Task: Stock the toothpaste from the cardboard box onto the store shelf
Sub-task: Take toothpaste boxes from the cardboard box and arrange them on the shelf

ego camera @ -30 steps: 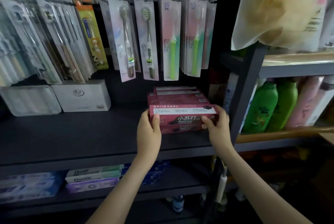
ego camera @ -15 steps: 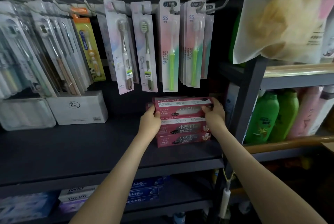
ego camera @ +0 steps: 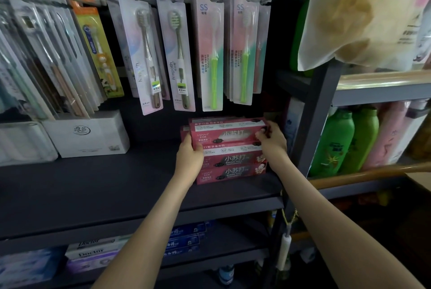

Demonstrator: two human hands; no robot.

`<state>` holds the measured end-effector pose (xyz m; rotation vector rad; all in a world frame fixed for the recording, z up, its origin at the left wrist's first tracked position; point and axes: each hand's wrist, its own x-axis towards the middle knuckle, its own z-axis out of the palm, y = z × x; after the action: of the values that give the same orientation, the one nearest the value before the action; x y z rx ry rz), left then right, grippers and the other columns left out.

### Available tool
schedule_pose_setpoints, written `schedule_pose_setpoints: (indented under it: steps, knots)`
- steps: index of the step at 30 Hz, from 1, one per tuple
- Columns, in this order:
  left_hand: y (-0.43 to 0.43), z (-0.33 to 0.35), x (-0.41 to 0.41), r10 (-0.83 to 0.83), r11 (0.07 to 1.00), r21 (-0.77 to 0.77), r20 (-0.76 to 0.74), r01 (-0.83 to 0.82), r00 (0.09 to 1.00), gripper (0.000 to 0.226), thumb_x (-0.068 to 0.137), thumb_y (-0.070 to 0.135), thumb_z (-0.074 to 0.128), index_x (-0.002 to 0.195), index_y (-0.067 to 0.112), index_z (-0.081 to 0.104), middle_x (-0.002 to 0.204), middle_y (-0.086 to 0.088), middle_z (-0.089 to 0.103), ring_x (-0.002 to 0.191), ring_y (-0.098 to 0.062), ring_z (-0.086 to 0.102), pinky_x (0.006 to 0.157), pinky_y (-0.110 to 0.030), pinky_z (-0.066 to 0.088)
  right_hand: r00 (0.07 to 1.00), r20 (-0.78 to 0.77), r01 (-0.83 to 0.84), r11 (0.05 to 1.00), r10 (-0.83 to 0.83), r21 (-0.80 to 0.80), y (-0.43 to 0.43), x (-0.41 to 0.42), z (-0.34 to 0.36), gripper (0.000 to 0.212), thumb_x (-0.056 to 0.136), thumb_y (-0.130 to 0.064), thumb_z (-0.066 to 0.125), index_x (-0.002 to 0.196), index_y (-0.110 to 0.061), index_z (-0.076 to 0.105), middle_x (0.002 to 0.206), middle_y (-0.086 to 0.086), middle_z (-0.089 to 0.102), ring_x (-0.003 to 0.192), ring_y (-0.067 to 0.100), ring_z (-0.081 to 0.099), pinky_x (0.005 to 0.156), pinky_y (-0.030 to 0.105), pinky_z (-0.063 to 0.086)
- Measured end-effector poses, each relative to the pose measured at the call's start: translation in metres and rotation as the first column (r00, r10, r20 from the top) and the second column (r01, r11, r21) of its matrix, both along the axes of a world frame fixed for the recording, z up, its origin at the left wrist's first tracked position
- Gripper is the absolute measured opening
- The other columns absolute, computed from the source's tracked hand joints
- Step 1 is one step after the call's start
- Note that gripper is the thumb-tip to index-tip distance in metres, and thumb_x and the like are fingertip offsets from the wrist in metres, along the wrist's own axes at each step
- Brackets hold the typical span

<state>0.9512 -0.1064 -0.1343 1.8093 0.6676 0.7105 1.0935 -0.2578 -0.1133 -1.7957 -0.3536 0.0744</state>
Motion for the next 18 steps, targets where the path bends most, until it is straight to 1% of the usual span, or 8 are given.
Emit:
schedule_pose_setpoints:
  steps: [3, 7, 10, 12, 14, 15, 17, 18]
  knots:
    - [0.0, -0.003, 0.002, 0.0, 1.0, 0.03, -0.023, 0.001, 1.0, 0.041, 0.102, 0.021, 0.04, 0.143, 0.024, 0.04, 0.129, -0.003, 0.053, 0.109, -0.018, 0.057, 0.09, -0.034, 0.05, 0.999, 0.005, -0.046, 0.998, 0.046, -0.037, 0.002, 0.0, 0.0, 0.043, 0.097, -0.014, 0.052, 0.139, -0.023, 0.043, 0.116, -0.002, 0.052, 0.106, 0.017, 0.049, 0.09, 0.031, 0.042]
    - [0.0, -0.003, 0.002, -0.012, 1.0, 0.015, -0.025, 0.012, 1.0, 0.042, 0.1, 0.021, 0.043, 0.142, 0.025, 0.04, 0.13, -0.003, 0.053, 0.11, -0.019, 0.058, 0.093, -0.038, 0.051, 0.998, -0.008, -0.067, 0.996, 0.067, -0.057, 0.003, 0.001, -0.006, 0.041, 0.098, -0.016, 0.051, 0.138, -0.022, 0.044, 0.111, -0.003, 0.053, 0.106, 0.02, 0.052, 0.085, 0.029, 0.04]
    - [-0.001, -0.003, 0.0, -0.024, 1.0, -0.018, -0.034, 0.024, 0.999, 0.044, 0.1, 0.019, 0.043, 0.144, 0.026, 0.038, 0.127, -0.001, 0.056, 0.108, -0.019, 0.06, 0.093, -0.04, 0.051, 0.999, -0.014, -0.04, 0.999, 0.04, -0.034, 0.004, 0.002, -0.005, 0.041, 0.098, -0.015, 0.051, 0.138, -0.023, 0.045, 0.11, -0.003, 0.055, 0.099, 0.016, 0.05, 0.081, 0.027, 0.039]
    - [-0.003, -0.003, -0.001, -0.032, 0.998, -0.047, -0.037, 0.03, 0.999, 0.046, 0.1, 0.021, 0.043, 0.145, 0.027, 0.036, 0.13, -0.001, 0.055, 0.111, -0.02, 0.059, 0.096, -0.043, 0.051, 0.999, -0.015, -0.035, 0.999, 0.035, -0.038, 0.004, 0.005, -0.006, 0.043, 0.098, -0.017, 0.051, 0.139, -0.025, 0.045, 0.111, -0.003, 0.056, 0.099, 0.015, 0.05, 0.08, 0.026, 0.038]
    - [-0.004, -0.005, -0.002, -0.037, 0.998, -0.058, -0.036, 0.035, 0.999, 0.046, 0.099, 0.023, 0.045, 0.144, 0.028, 0.038, 0.133, 0.0, 0.054, 0.115, -0.02, 0.058, 0.098, -0.045, 0.049, 0.999, -0.026, -0.048, 0.998, 0.047, -0.04, 0.003, 0.004, -0.006, 0.042, 0.098, -0.018, 0.051, 0.139, -0.023, 0.046, 0.116, 0.0, 0.058, 0.104, 0.019, 0.053, 0.083, 0.027, 0.04]
    - [-0.004, -0.007, -0.002, -0.039, 0.997, -0.065, -0.034, 0.037, 0.999, 0.046, 0.098, 0.025, 0.046, 0.143, 0.028, 0.038, 0.133, 0.0, 0.054, 0.116, -0.019, 0.057, 0.1, -0.046, 0.048, 0.998, -0.033, -0.051, 0.998, 0.049, -0.037, 0.002, 0.004, -0.007, 0.039, 0.098, -0.018, 0.052, 0.136, -0.019, 0.047, 0.118, 0.003, 0.059, 0.108, 0.022, 0.055, 0.085, 0.028, 0.042]
    - [-0.005, -0.012, -0.003, -0.03, 0.996, -0.088, -0.043, 0.026, 0.999, 0.053, 0.094, 0.031, 0.048, 0.146, 0.027, 0.034, 0.139, 0.001, 0.051, 0.122, -0.02, 0.054, 0.103, -0.047, 0.045, 0.998, -0.055, -0.033, 0.999, 0.032, -0.023, 0.002, 0.002, -0.008, 0.033, 0.098, -0.017, 0.051, 0.13, -0.012, 0.049, 0.119, 0.008, 0.06, 0.113, 0.028, 0.055, 0.092, 0.031, 0.043]
    - [-0.007, -0.012, -0.004, -0.02, 0.995, -0.102, -0.049, 0.015, 0.999, 0.056, 0.094, 0.033, 0.049, 0.147, 0.025, 0.032, 0.14, 0.0, 0.05, 0.123, -0.021, 0.053, 0.104, -0.047, 0.045, 0.997, -0.07, -0.017, 1.0, 0.015, -0.02, 0.002, 0.0, -0.008, 0.036, 0.097, -0.02, 0.052, 0.132, -0.011, 0.047, 0.124, 0.009, 0.058, 0.115, 0.028, 0.054, 0.094, 0.033, 0.043]
